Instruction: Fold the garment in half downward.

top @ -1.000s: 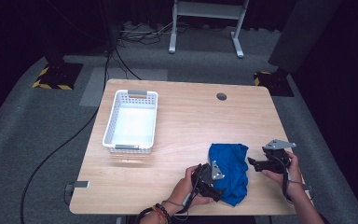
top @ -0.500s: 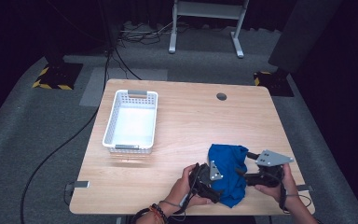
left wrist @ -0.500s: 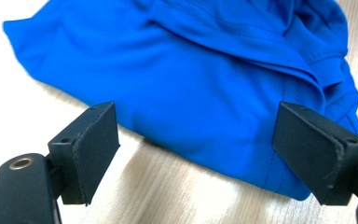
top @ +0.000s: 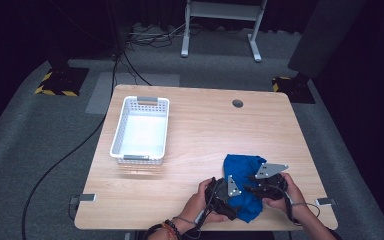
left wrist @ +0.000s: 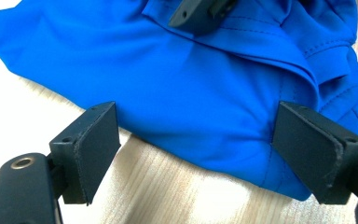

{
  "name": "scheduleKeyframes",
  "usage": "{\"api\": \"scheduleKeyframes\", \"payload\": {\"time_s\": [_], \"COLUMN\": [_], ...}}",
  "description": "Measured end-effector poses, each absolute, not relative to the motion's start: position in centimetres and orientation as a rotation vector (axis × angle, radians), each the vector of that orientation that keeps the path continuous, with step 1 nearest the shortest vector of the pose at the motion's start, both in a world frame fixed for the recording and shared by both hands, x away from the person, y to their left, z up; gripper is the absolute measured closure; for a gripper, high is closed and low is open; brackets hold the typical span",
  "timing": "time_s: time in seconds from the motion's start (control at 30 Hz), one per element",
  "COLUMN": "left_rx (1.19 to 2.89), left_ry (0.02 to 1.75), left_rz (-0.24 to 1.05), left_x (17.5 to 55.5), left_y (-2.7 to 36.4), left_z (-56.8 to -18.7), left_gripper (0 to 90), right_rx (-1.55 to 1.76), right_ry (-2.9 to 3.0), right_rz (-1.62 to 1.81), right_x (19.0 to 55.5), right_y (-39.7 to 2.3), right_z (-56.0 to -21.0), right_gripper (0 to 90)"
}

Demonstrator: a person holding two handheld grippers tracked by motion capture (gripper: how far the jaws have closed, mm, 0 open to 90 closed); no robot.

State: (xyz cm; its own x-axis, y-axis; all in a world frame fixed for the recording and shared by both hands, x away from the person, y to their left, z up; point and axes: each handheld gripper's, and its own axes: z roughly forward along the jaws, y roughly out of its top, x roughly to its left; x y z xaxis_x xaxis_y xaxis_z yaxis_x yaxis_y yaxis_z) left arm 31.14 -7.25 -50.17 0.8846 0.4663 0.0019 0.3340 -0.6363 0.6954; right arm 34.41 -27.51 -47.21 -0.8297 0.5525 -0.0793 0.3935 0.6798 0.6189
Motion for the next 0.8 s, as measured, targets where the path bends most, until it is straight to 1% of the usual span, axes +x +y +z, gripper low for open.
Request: {"api": "scheduleKeyframes", "payload": {"time_s": [0.13,0.2,0.23,0.3,0.4,0.5,0.63,0.7,0.73,0.8], "left_rx": [2.322,2.317,2.313,2.310,2.322,2.321,2.318,2.314,2.312,2.306], "left_ry": [0.595,0.606,0.611,0.613,0.601,0.602,0.604,0.607,0.609,0.615], "left_rz": [0.226,0.220,0.220,0.225,0.235,0.251,0.252,0.248,0.245,0.240], "left_x": [31.2,31.2,31.1,31.1,31.0,30.9,30.9,30.9,30.9,30.8], "left_y": [-7.3,-7.2,-7.2,-7.2,-7.3,-7.4,-7.3,-7.3,-7.3,-7.3], "left_z": [-50.1,-50.2,-50.2,-50.2,-50.1,-50.1,-50.1,-50.2,-50.2,-50.2], "left_gripper": [15.3,15.3,15.3,15.3,15.3,15.3,15.3,15.4,15.6,15.8], "right_rx": [0.734,0.728,0.725,0.728,0.724,0.732,0.732,0.734,0.744,0.789], "right_ry": [2.633,2.624,2.620,2.601,2.562,2.542,2.598,2.622,2.623,2.631], "right_rz": [0.942,0.961,0.971,0.979,0.966,0.939,0.870,0.818,0.804,0.845], "right_x": [33.7,33.1,32.8,32.3,32.3,33.4,34.8,35.3,35.6,35.8], "right_y": [-28.1,-28.6,-28.9,-29.3,-29.3,-28.6,-27.4,-27.0,-27.0,-27.2], "right_z": [-47.1,-46.7,-46.5,-46.2,-45.8,-45.8,-46.8,-47.5,-47.7,-48.0], "right_gripper": [84.5,89.6,90.0,89.5,74.5,61.6,59.9,61.1,63.0,72.0]}}
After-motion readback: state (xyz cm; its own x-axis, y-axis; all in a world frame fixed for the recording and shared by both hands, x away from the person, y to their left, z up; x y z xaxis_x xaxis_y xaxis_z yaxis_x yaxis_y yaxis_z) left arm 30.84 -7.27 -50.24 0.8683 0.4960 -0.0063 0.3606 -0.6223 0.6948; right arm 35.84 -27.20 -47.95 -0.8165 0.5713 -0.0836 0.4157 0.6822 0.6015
